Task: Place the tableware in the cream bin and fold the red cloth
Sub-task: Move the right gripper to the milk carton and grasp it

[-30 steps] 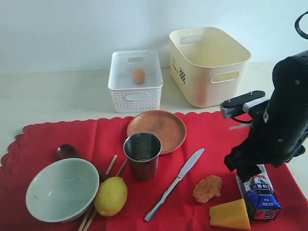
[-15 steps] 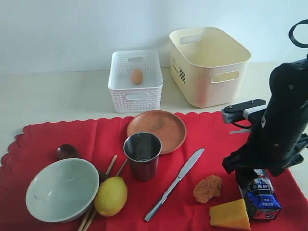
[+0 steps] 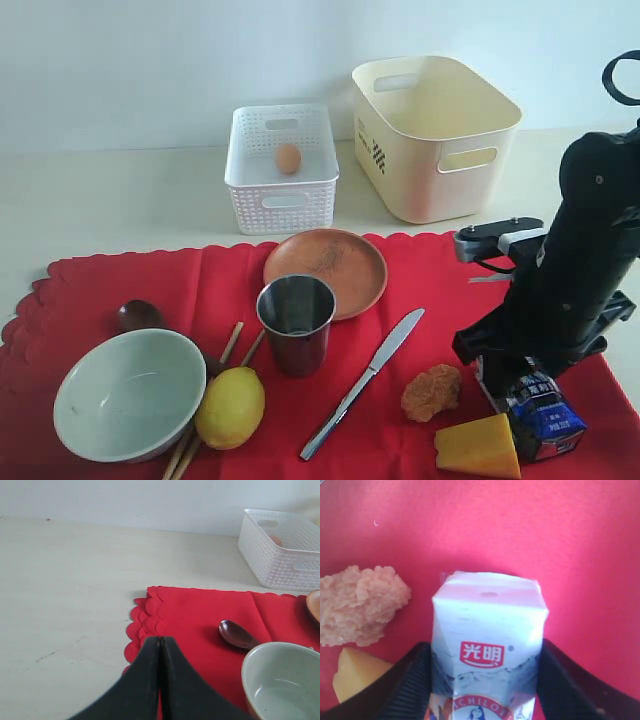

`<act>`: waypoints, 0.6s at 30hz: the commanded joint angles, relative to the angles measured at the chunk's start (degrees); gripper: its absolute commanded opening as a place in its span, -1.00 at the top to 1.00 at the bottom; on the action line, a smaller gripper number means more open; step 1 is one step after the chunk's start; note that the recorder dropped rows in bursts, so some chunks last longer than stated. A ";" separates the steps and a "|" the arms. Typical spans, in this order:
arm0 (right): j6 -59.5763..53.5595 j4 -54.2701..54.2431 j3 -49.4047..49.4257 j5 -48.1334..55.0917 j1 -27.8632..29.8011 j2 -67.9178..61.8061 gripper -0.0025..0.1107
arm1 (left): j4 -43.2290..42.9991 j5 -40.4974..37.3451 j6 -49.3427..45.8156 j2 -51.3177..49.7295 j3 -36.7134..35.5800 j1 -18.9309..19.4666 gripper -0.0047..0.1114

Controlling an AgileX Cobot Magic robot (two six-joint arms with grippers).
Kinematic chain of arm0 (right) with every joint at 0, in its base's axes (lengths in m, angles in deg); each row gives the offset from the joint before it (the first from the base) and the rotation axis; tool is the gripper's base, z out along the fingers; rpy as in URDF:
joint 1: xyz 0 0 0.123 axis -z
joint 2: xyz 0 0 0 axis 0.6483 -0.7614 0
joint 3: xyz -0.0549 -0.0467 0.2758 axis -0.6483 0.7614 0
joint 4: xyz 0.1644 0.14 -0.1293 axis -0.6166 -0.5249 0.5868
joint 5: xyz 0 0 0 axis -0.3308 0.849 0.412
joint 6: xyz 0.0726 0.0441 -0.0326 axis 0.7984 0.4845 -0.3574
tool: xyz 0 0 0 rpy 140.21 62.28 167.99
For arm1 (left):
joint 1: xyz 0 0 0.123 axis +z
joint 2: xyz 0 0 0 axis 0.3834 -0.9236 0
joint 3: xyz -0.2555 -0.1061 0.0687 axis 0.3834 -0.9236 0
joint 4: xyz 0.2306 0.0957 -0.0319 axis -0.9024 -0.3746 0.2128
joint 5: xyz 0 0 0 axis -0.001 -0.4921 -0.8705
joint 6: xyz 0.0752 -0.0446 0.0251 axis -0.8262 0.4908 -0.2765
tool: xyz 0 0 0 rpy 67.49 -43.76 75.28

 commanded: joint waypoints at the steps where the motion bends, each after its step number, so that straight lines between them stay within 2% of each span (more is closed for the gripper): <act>1: -0.64 -0.56 0.20 -0.10 0.23 -1.54 0.16 | 0.00 0.45 0.11 0.33 0.01 -0.04 0.90; 12: -0.64 -0.55 0.20 -0.36 0.23 -3.88 0.16 | 0.00 0.45 0.11 0.33 0.01 -0.04 0.90; 18: -0.64 -0.55 0.20 -0.74 0.11 -3.88 0.00 | 0.00 0.45 0.11 0.33 0.01 -0.04 0.90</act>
